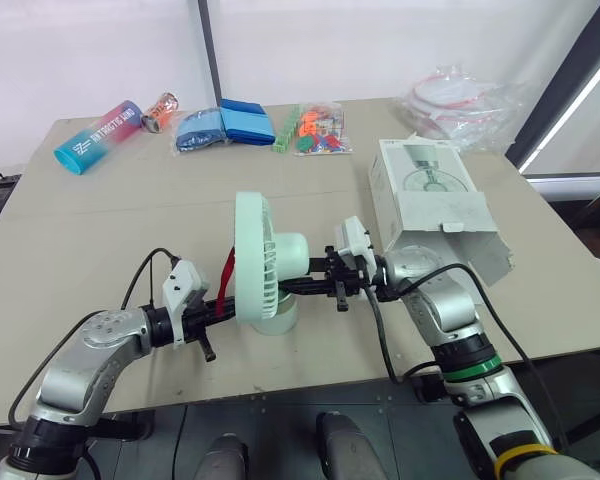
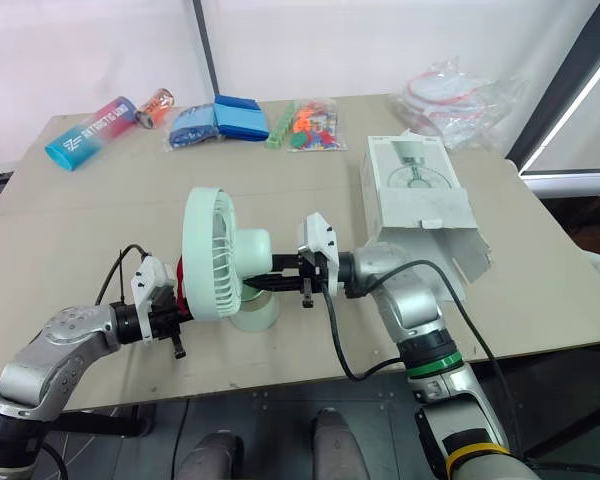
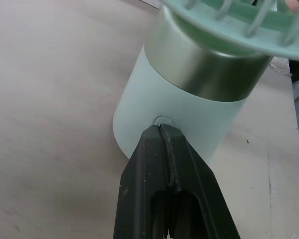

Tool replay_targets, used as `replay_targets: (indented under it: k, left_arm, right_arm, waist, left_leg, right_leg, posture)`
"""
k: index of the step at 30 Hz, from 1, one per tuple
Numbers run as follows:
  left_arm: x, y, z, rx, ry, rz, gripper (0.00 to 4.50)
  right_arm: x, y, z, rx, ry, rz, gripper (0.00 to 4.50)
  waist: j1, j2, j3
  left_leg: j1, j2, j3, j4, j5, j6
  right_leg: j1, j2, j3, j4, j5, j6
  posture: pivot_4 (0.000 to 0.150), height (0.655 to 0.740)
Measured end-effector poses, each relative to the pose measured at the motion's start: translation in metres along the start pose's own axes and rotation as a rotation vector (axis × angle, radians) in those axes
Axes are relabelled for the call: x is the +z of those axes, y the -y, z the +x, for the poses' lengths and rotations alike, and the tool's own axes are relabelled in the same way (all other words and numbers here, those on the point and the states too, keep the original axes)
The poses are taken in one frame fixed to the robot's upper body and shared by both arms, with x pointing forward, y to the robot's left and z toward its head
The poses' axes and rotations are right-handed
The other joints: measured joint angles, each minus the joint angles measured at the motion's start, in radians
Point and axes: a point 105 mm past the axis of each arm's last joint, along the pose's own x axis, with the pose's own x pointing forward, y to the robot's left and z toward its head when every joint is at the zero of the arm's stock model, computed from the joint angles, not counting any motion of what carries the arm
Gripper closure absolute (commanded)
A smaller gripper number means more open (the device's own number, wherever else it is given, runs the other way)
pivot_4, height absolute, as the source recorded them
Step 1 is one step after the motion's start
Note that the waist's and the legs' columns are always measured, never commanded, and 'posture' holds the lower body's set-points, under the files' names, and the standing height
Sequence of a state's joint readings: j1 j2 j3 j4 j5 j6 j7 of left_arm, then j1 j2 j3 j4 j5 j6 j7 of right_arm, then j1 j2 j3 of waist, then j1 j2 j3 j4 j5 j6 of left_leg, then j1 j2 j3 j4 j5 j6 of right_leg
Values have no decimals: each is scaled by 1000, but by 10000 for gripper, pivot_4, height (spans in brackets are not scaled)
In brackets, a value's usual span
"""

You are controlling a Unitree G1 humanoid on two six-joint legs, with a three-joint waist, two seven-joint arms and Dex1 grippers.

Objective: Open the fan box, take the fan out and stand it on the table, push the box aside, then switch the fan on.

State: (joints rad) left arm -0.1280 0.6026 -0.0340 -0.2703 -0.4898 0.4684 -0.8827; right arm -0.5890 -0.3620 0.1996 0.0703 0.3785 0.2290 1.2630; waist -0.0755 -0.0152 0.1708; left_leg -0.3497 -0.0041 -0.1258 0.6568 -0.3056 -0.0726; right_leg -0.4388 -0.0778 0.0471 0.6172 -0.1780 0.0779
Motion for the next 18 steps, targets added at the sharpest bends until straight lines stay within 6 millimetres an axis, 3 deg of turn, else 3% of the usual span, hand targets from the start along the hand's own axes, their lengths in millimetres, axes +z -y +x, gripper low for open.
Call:
replay_targets:
  k: [18]
  left_arm:
    - [1,2,0,-21,-2,-3,44750]
  right_arm:
    - [-1,0,-2,-2,4,3,41114]
  waist:
    - [0,0,0]
  left_leg:
    - [1,0,0,0,0,0]
  right_leg:
    - [1,0,0,0,0,0]
  posture:
    - [1500,7400]
